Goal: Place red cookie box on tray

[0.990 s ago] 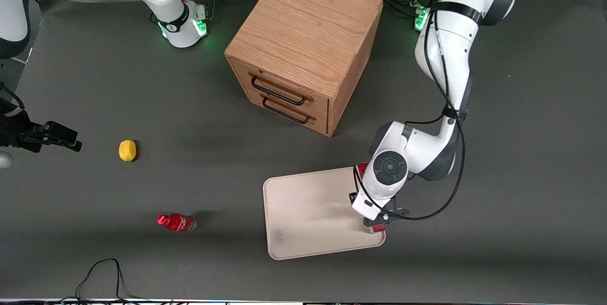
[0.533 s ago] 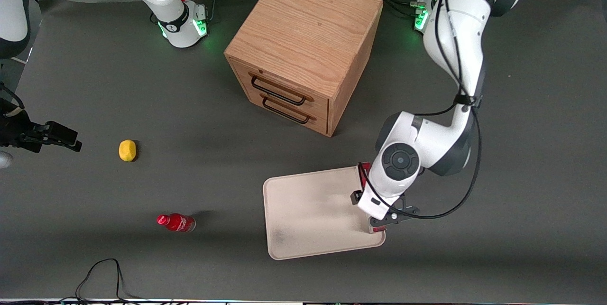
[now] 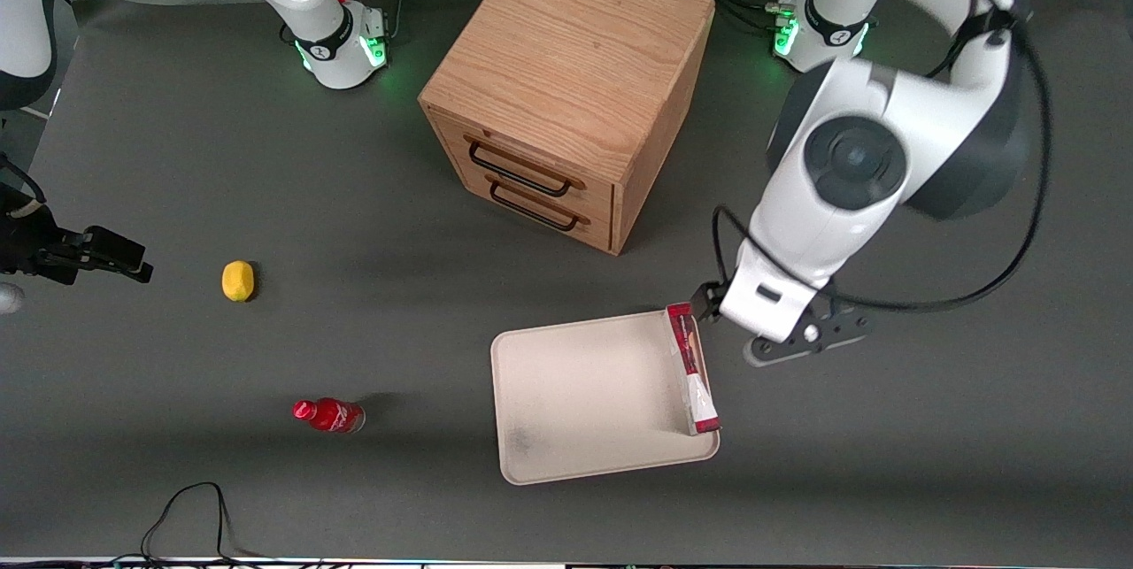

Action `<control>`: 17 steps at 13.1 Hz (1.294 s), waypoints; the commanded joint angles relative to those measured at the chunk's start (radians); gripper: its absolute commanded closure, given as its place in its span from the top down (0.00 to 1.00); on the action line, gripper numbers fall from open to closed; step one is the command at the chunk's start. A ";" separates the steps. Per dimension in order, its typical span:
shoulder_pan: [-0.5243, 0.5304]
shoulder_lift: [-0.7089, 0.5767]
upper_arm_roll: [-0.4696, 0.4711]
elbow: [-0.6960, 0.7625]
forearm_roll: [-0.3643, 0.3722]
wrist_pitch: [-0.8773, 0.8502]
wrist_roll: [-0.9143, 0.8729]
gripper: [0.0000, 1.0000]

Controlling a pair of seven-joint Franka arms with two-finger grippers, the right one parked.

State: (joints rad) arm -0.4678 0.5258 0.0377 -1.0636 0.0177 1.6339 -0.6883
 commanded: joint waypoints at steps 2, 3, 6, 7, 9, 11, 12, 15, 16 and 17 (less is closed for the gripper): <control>0.000 -0.081 0.005 -0.042 0.007 -0.035 -0.010 1.00; 0.021 -0.096 0.007 -0.050 0.011 -0.043 0.002 1.00; 0.124 -0.205 0.005 -0.171 0.013 -0.042 0.172 1.00; 0.168 -0.249 0.005 -0.223 0.013 -0.037 0.240 1.00; 0.259 -0.332 0.005 -0.318 0.014 -0.025 0.394 1.00; 0.346 -0.406 0.005 -0.401 0.011 -0.008 0.554 1.00; 0.378 -0.453 0.005 -0.464 0.011 0.026 0.605 1.00; 0.417 -0.610 0.008 -0.666 0.008 0.127 0.696 1.00; 0.417 -0.651 0.010 -0.715 0.008 0.147 0.696 1.00; 0.417 -0.680 0.010 -0.749 0.008 0.150 0.694 1.00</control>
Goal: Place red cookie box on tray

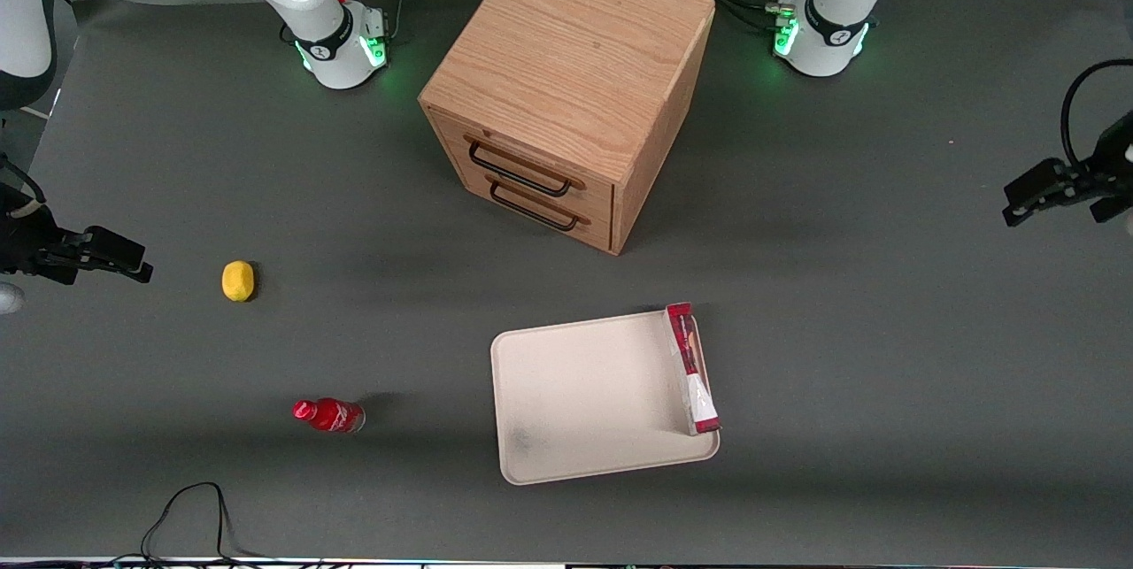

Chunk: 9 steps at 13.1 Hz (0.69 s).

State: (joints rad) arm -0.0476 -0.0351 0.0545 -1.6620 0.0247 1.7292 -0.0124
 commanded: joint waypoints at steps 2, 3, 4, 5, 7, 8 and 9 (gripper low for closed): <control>-0.006 -0.153 -0.008 -0.166 0.001 0.046 0.005 1.00; -0.006 -0.163 -0.010 -0.166 0.001 0.041 0.003 1.00; -0.006 -0.169 -0.012 -0.165 0.000 0.040 0.002 1.00; -0.008 -0.166 -0.012 -0.157 -0.003 0.040 -0.003 1.00; -0.014 -0.143 -0.013 -0.122 -0.003 0.033 -0.043 1.00; -0.015 -0.111 -0.015 -0.076 -0.003 0.009 -0.063 1.00; -0.017 -0.071 -0.015 -0.015 -0.005 -0.032 -0.070 1.00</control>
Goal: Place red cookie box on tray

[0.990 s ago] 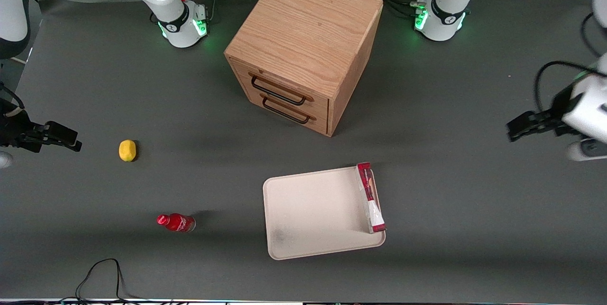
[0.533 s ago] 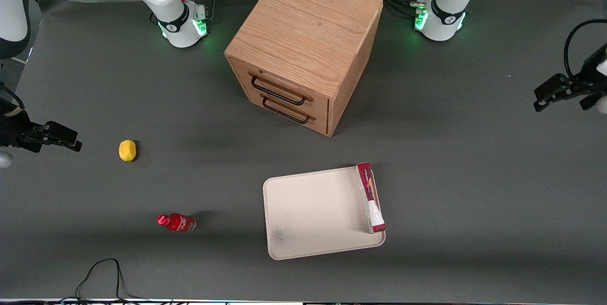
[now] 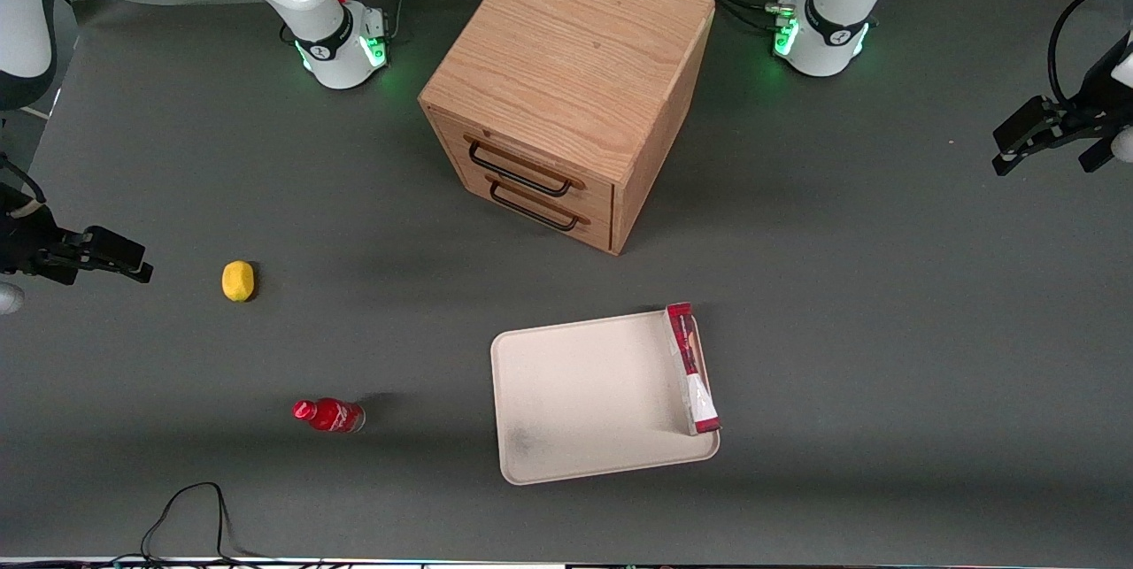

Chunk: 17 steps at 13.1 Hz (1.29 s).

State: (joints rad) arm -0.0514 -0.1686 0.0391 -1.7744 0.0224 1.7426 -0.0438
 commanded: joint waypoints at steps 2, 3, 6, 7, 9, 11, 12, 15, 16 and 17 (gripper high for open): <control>-0.013 0.118 -0.001 0.177 -0.024 -0.092 -0.037 1.00; -0.012 0.123 -0.001 0.178 -0.032 -0.098 -0.036 1.00; 0.001 0.139 -0.030 0.182 -0.035 -0.132 -0.037 1.00; -0.001 0.139 -0.028 0.181 -0.035 -0.133 -0.037 1.00; -0.001 0.136 -0.028 0.182 -0.035 -0.140 -0.037 1.00; -0.001 0.133 -0.028 0.187 -0.035 -0.149 -0.039 1.00; 0.001 0.130 -0.028 0.188 -0.035 -0.164 -0.039 1.00; -0.002 0.130 -0.030 0.211 -0.032 -0.199 -0.045 1.00; -0.004 0.127 -0.030 0.211 -0.029 -0.202 -0.051 1.00; -0.011 0.127 -0.027 0.210 -0.027 -0.202 -0.054 1.00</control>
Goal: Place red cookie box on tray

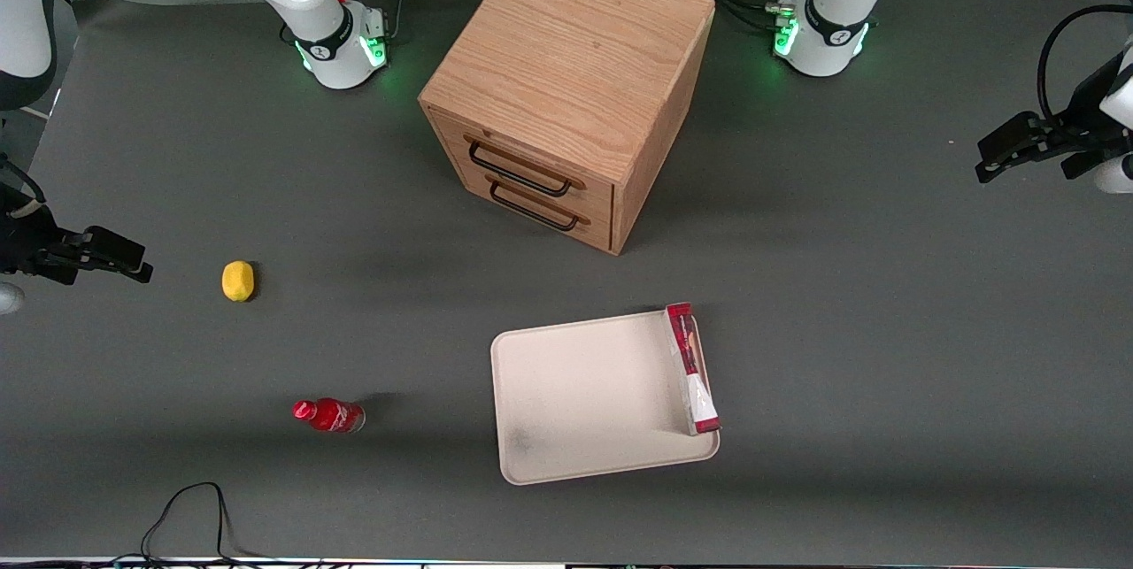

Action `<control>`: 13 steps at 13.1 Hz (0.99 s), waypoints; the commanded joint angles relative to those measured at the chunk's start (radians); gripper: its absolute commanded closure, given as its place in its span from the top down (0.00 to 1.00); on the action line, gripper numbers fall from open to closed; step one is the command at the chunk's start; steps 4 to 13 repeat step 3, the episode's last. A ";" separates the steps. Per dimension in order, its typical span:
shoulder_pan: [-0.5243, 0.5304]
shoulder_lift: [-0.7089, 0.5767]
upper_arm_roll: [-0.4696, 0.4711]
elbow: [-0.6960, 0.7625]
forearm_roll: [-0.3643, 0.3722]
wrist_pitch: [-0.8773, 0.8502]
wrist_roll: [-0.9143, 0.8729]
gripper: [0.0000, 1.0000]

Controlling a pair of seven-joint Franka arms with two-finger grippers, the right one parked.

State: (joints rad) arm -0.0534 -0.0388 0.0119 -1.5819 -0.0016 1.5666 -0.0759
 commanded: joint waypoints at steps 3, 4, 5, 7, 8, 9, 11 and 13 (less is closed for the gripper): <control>-0.013 -0.004 0.002 0.017 0.000 -0.028 -0.022 1.00; -0.013 -0.004 0.002 0.017 0.000 -0.028 -0.022 1.00; -0.013 -0.004 0.002 0.017 0.000 -0.028 -0.022 1.00; -0.013 -0.004 0.002 0.017 0.000 -0.028 -0.022 1.00; -0.013 -0.004 0.002 0.017 0.000 -0.028 -0.022 1.00; -0.013 -0.004 0.002 0.017 0.000 -0.028 -0.022 1.00; -0.013 -0.004 0.002 0.017 0.000 -0.028 -0.022 1.00; -0.013 -0.004 0.002 0.017 0.000 -0.028 -0.022 1.00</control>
